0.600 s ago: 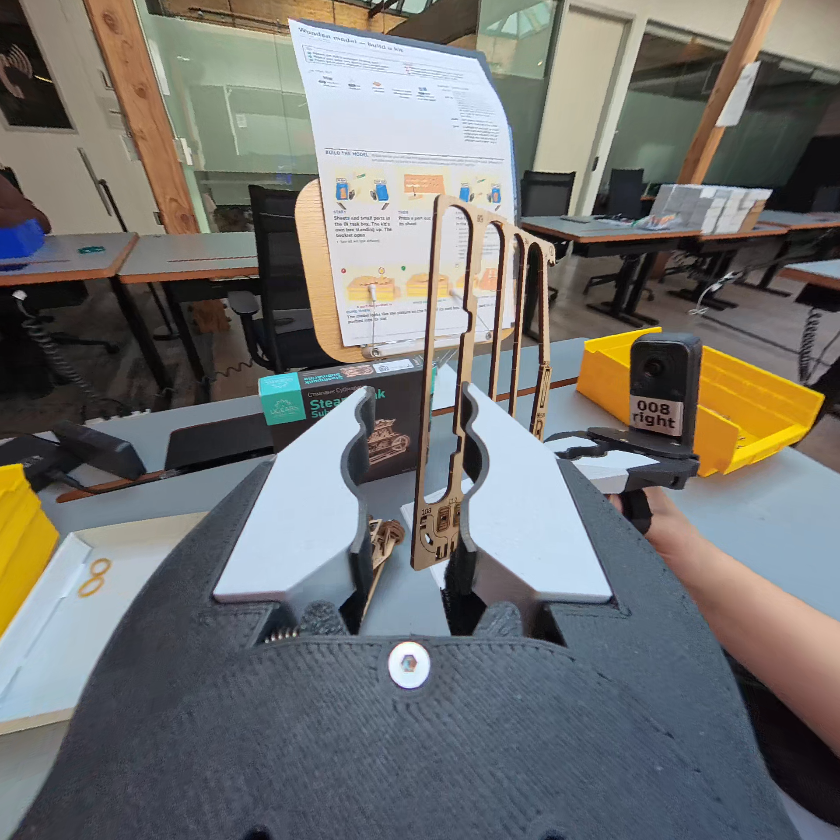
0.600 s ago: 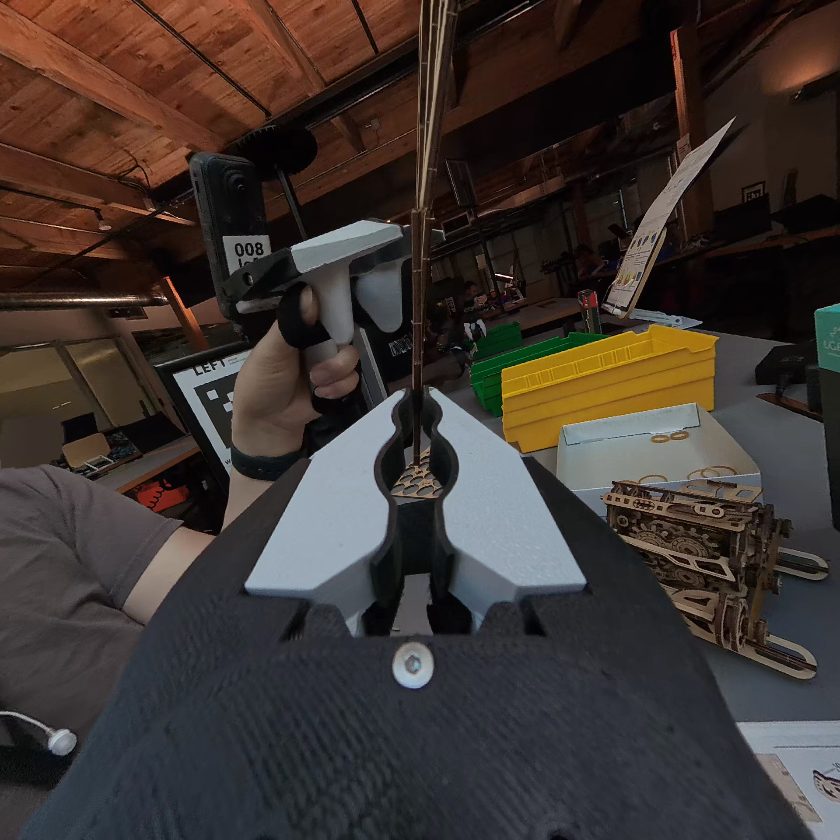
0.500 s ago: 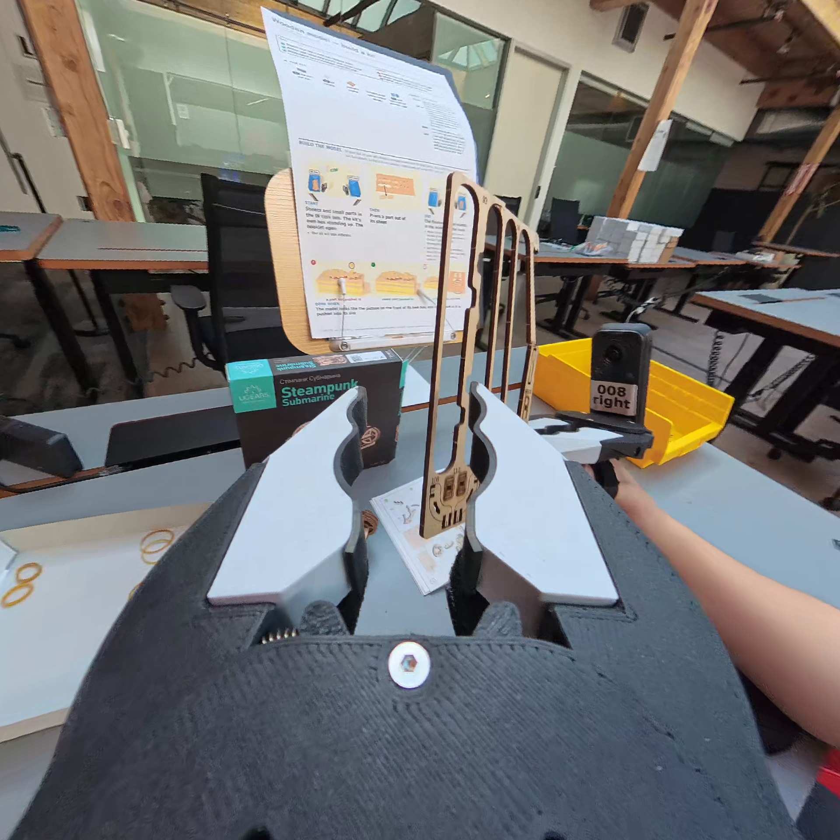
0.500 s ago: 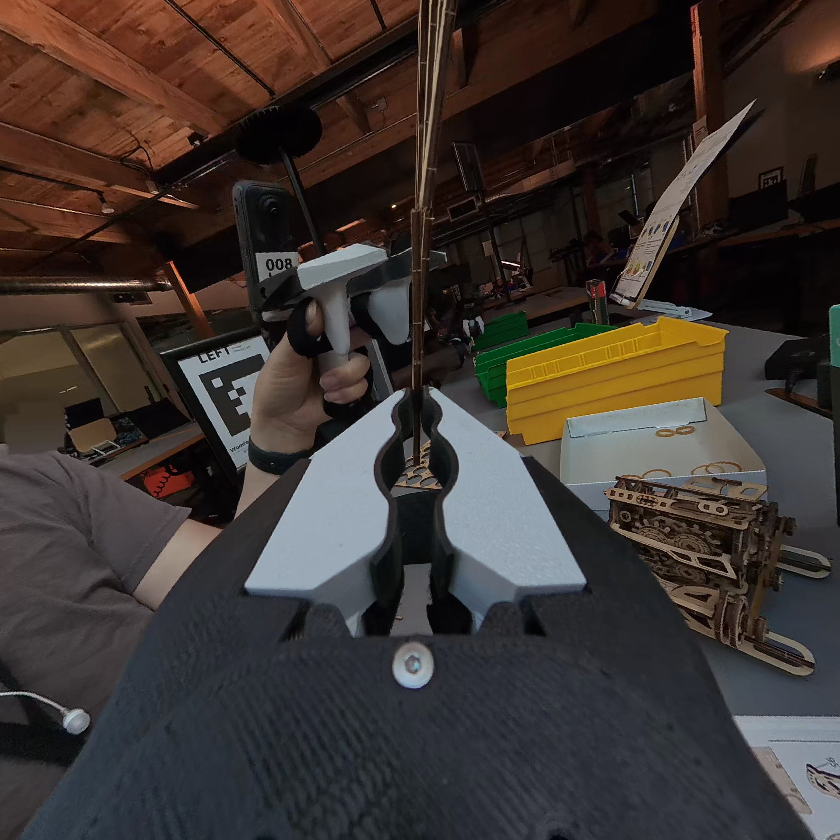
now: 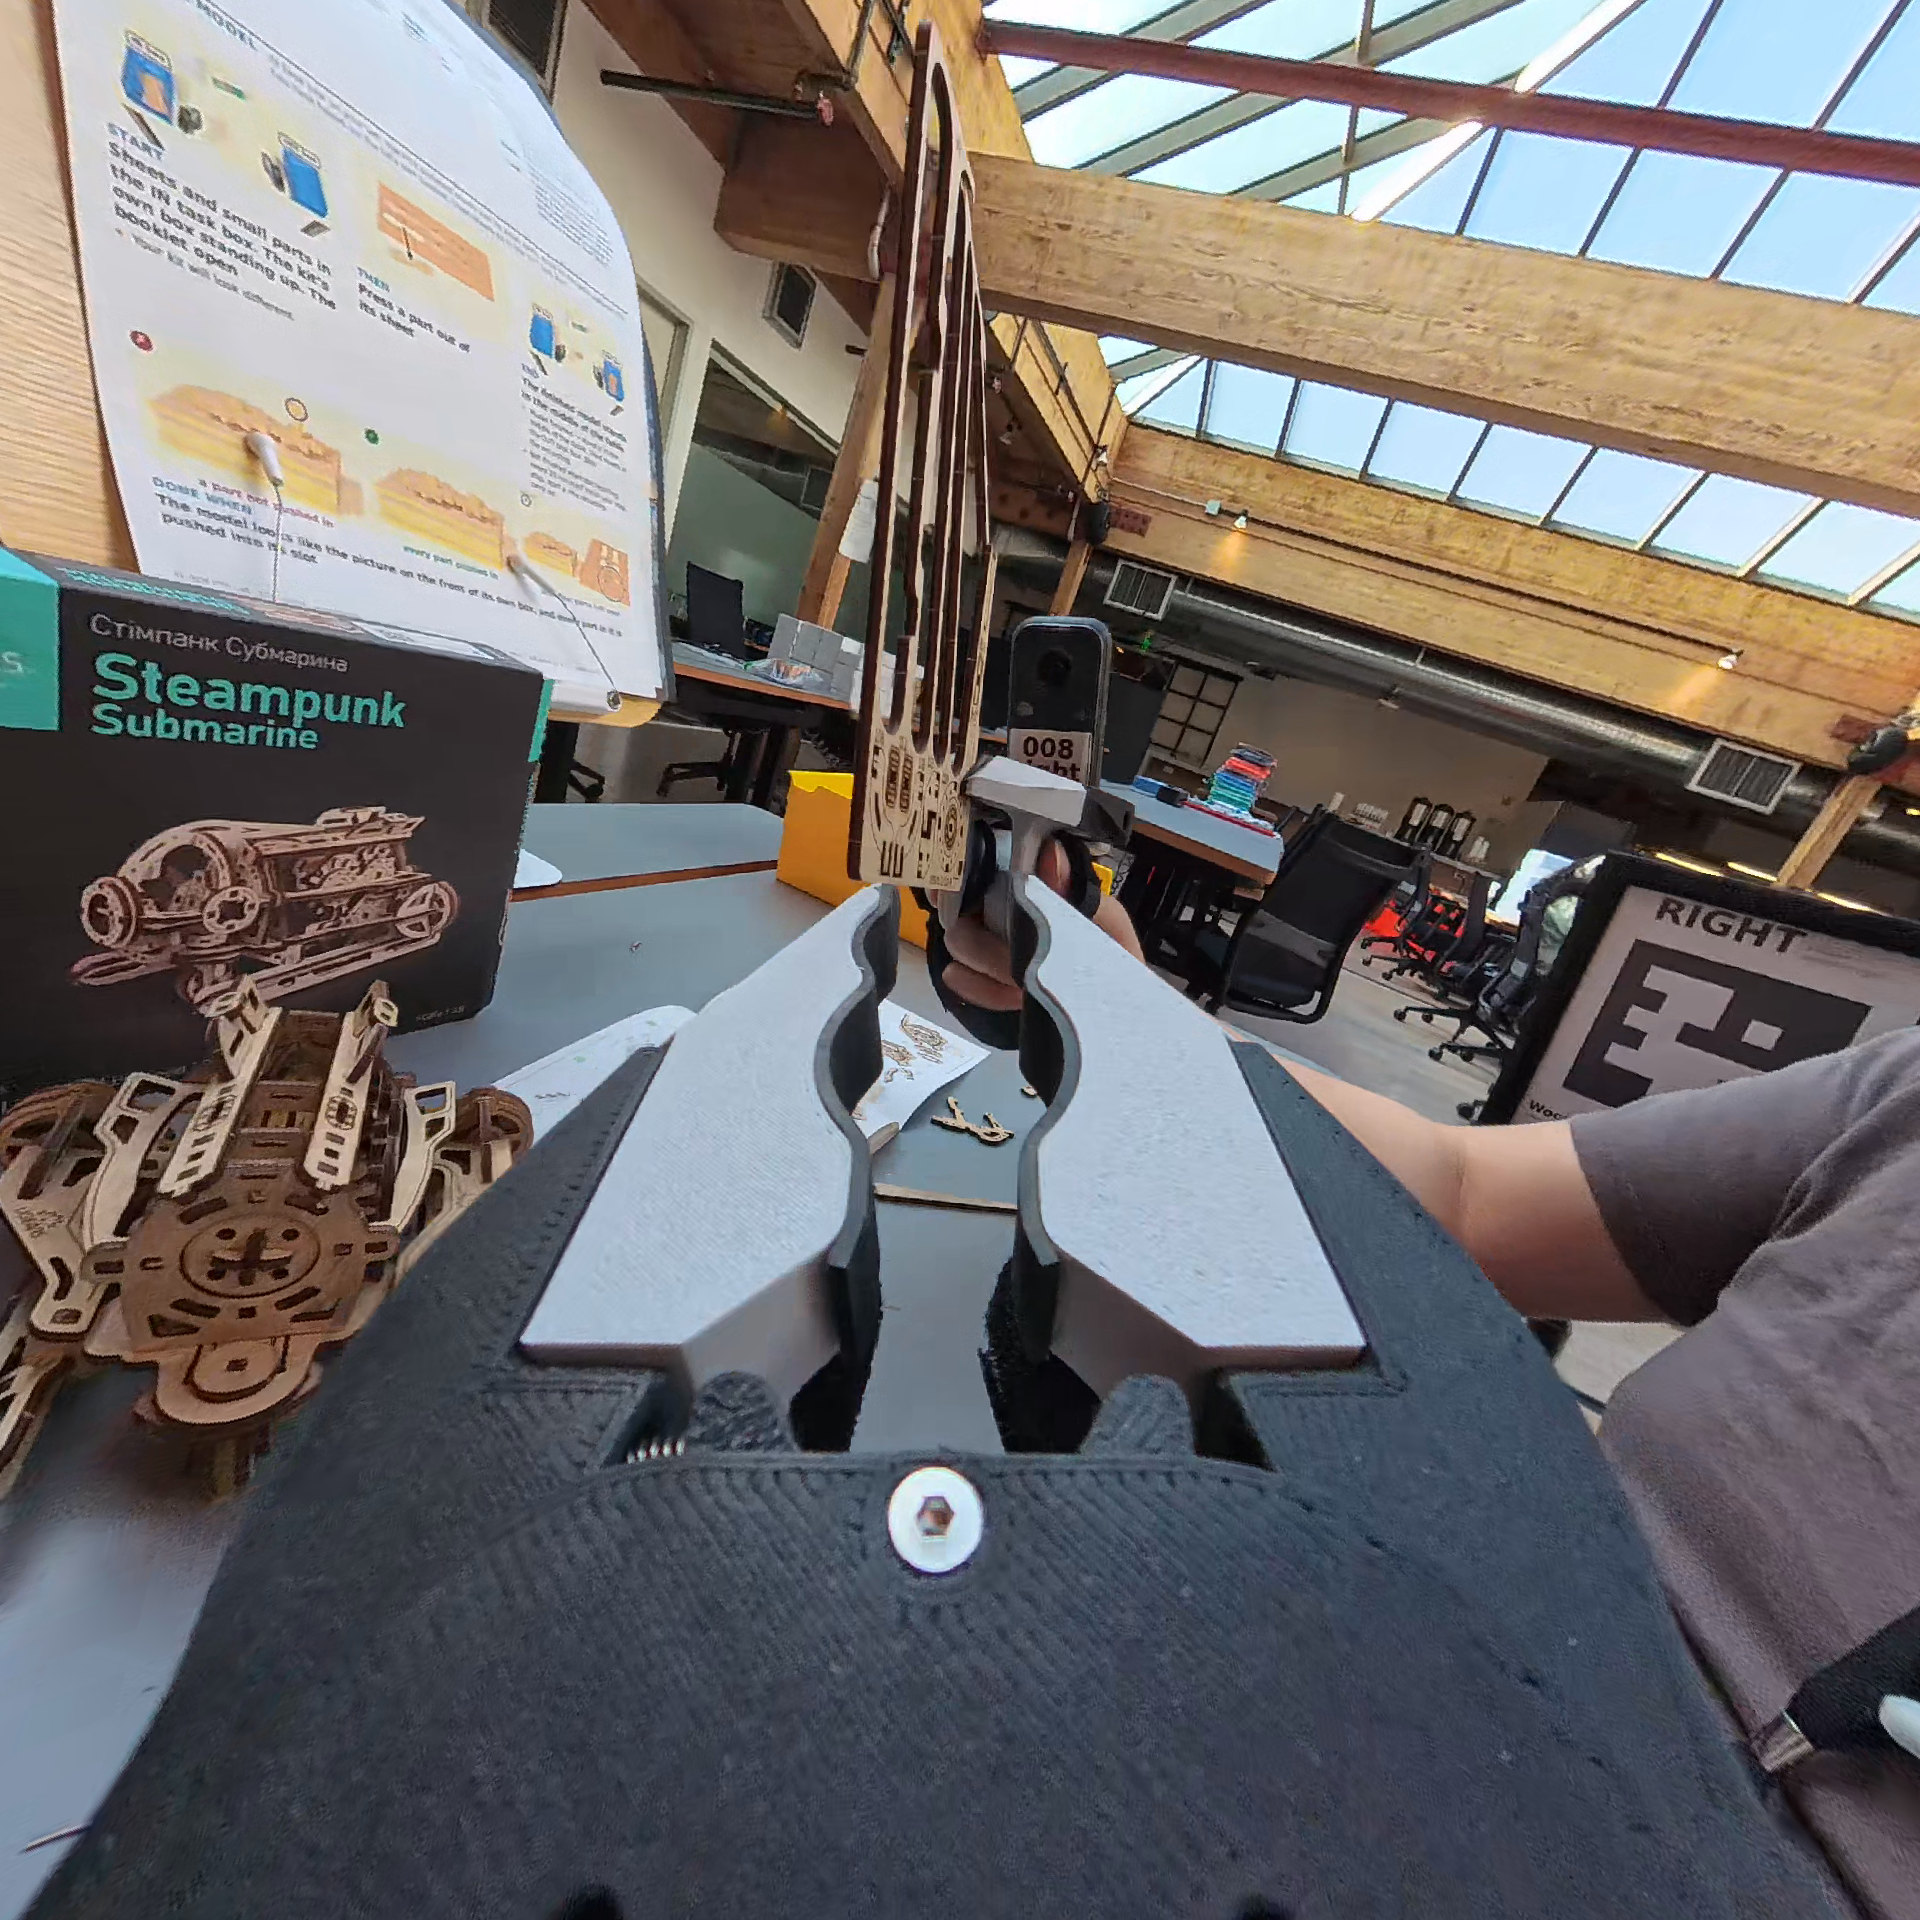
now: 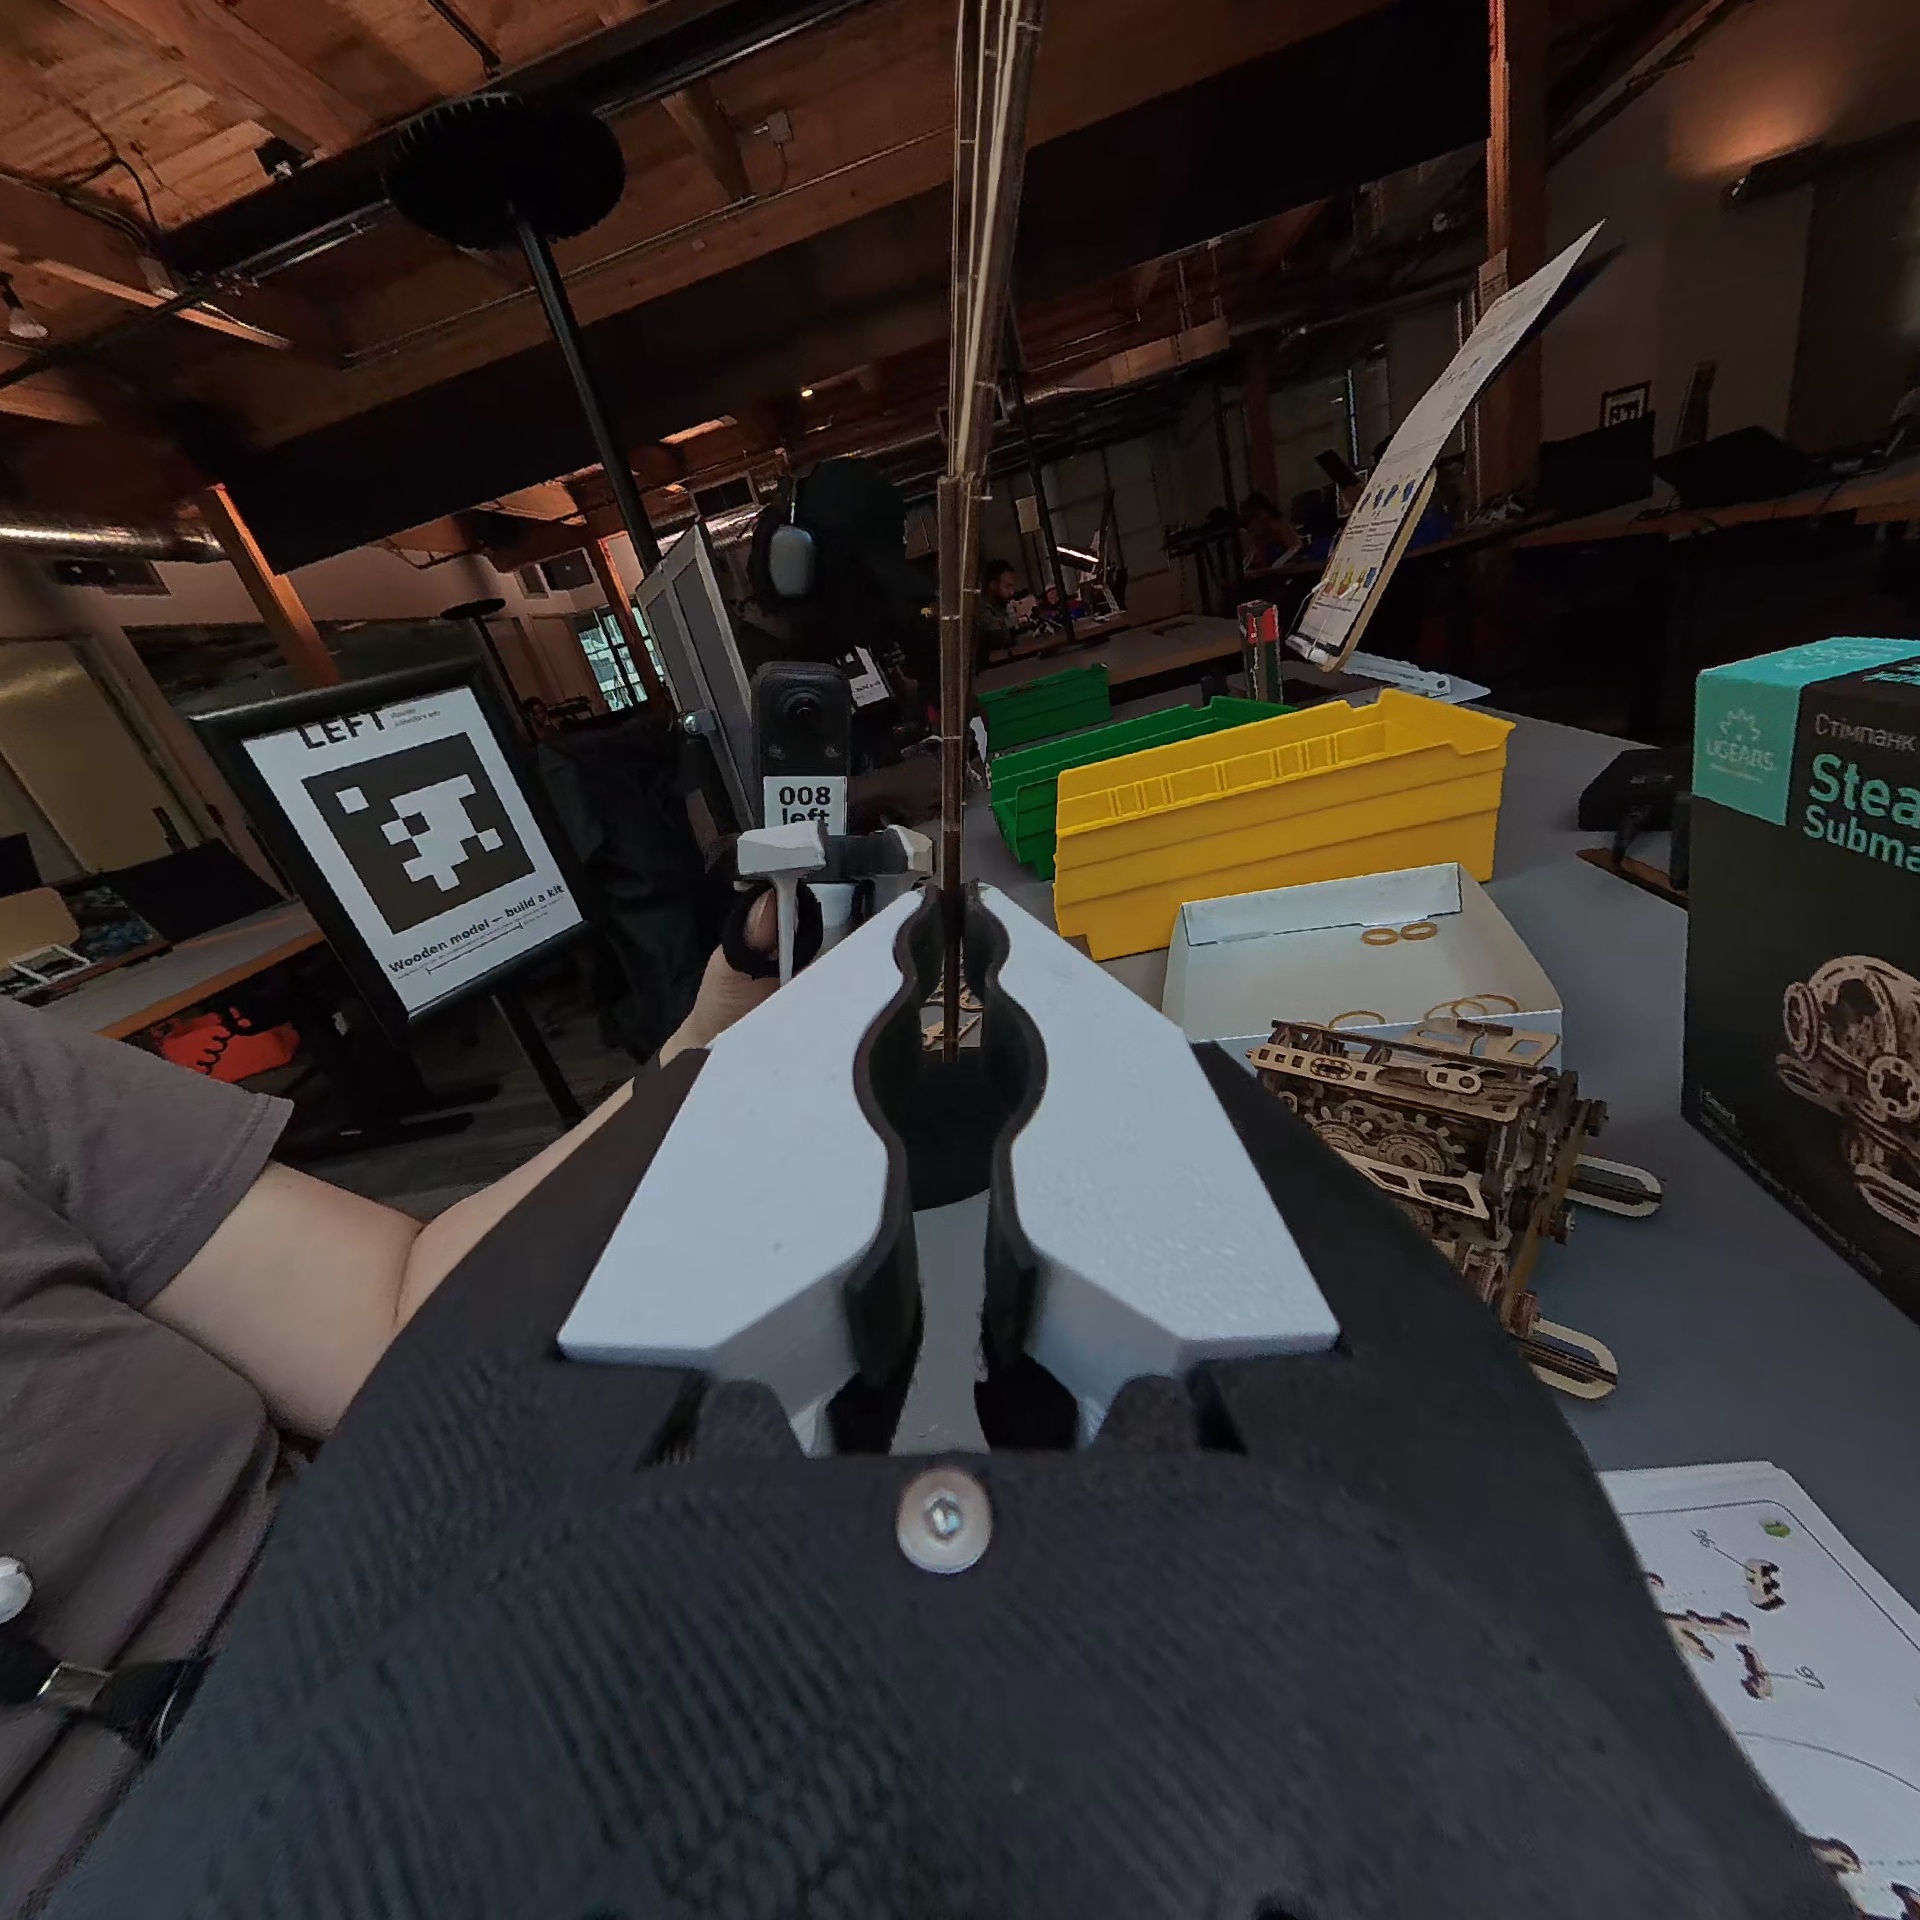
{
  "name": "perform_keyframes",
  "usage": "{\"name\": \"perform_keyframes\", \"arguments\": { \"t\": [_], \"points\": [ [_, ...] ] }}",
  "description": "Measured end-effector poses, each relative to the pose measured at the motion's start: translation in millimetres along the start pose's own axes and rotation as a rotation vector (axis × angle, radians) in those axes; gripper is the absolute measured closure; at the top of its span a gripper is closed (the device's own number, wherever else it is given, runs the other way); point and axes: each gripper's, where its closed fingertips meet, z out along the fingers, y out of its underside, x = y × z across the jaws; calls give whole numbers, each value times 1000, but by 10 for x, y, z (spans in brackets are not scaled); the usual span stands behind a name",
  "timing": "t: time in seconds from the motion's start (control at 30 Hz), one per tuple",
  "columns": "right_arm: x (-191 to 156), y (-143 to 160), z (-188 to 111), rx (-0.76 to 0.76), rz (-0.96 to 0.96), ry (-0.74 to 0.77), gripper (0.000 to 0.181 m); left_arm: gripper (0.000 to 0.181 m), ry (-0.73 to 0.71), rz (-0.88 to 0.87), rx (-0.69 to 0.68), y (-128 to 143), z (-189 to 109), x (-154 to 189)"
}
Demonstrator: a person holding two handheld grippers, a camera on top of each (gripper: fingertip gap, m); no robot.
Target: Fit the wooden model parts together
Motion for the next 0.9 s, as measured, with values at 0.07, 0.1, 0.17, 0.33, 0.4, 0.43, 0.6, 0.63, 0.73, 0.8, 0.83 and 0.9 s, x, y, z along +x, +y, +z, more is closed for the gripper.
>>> {"name": "perform_keyframes", "arguments": {
  "t": [0.07,0.1,0.17,0.33,0.4,0.43,0.6,0.63,0.73,0.8,0.83,0.9],
  "points": [
    [17,15,-24,0,-10,1,181,164,42,-45,3,60,-5,0],
    [24,19,-32,1,-10,-1,181,164,60,-50,1,65,-13,19],
    [41,23,-49,6,-2,-7,181,165,37,-14,11,68,-44,-10],
    [95,22,-104,22,36,-14,181,165,9,-16,49,47,-124,-56],
    [107,15,-133,28,48,-17,181,166,12,-24,61,31,-136,-67],
    [113,6,-147,33,54,-17,181,165,5,-26,57,42,-138,-86],
    [122,-10,-208,39,93,-35,181,164,-6,-29,15,147,-99,-130],
    [122,-8,-215,39,99,-39,181,164,-9,-30,3,172,-88,-137],
    [118,18,-217,30,125,-51,181,164,-12,-25,-22,225,-61,-136],
    [110,48,-207,20,146,-64,181,163,-11,-27,-35,252,-48,-134],
    [106,59,-198,17,158,-71,181,163,-9,-29,-41,266,-40,-133],
    [96,79,-175,16,182,-86,181,162,-8,-35,-56,297,-26,-136]
  ]
}}
